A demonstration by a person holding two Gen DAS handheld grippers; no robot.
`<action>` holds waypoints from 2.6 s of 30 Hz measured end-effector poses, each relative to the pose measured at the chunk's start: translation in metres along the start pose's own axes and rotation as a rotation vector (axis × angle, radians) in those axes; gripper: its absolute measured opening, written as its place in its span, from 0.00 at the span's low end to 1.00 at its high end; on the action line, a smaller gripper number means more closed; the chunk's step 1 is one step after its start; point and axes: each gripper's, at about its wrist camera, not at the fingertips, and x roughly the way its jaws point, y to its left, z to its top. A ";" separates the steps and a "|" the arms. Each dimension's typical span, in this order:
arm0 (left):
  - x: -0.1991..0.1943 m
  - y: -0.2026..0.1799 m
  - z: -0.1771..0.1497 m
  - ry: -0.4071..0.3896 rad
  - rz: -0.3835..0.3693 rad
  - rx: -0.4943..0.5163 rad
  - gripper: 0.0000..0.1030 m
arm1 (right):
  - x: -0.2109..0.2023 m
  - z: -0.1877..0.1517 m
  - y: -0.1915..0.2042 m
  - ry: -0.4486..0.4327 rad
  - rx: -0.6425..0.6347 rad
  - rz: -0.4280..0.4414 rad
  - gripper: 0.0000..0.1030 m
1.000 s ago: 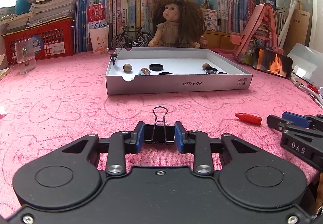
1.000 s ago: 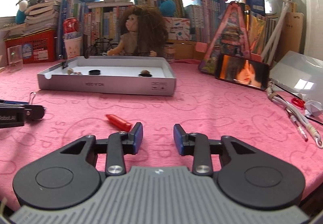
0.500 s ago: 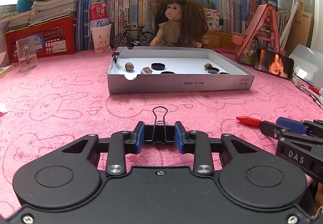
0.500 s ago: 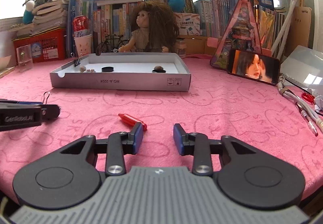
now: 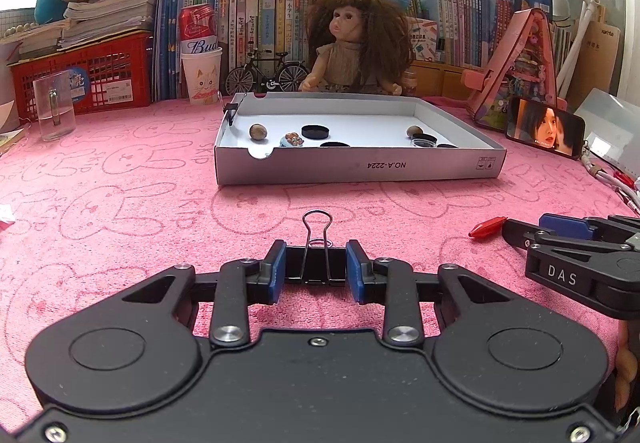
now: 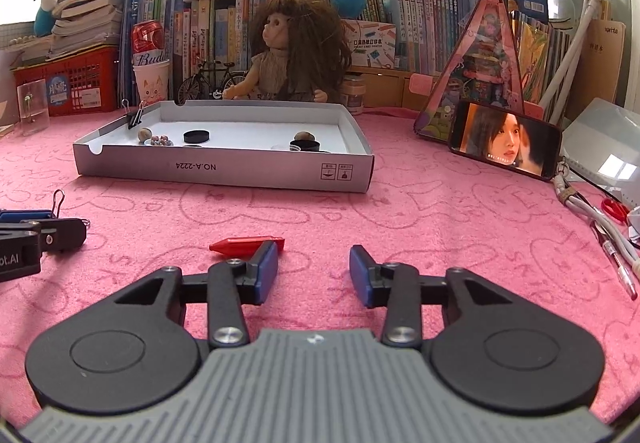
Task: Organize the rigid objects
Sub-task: 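Carry the binder clip into the tray with the left tool while the right carries the red marker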
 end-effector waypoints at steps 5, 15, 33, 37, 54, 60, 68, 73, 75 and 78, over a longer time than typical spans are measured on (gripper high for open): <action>0.000 0.001 0.001 0.000 0.001 -0.006 0.29 | -0.004 0.000 -0.003 -0.005 0.028 0.033 0.57; 0.001 0.002 0.001 0.000 0.003 -0.006 0.29 | -0.012 0.002 0.003 -0.048 -0.021 0.157 0.74; 0.003 0.002 0.003 -0.001 0.009 -0.014 0.29 | 0.010 0.017 0.014 0.058 -0.090 0.184 0.71; 0.004 0.001 0.006 -0.007 0.007 -0.012 0.29 | 0.013 0.018 0.011 0.077 -0.056 0.197 0.49; 0.018 -0.006 0.045 -0.061 -0.007 -0.018 0.29 | 0.014 0.045 -0.005 0.004 0.030 0.174 0.48; 0.032 -0.006 0.065 -0.070 -0.009 -0.038 0.29 | 0.021 0.059 -0.012 -0.027 0.057 0.158 0.48; 0.054 -0.003 0.087 -0.085 -0.005 -0.061 0.29 | 0.037 0.074 -0.022 -0.066 0.090 0.140 0.48; 0.073 0.004 0.100 -0.070 0.007 -0.088 0.29 | 0.050 0.082 -0.024 -0.077 0.102 0.128 0.48; 0.081 0.007 0.103 -0.065 0.014 -0.095 0.29 | 0.055 0.083 -0.024 -0.084 0.103 0.121 0.48; 0.093 0.010 0.108 -0.051 0.016 -0.097 0.29 | 0.063 0.086 -0.024 -0.095 0.106 0.121 0.48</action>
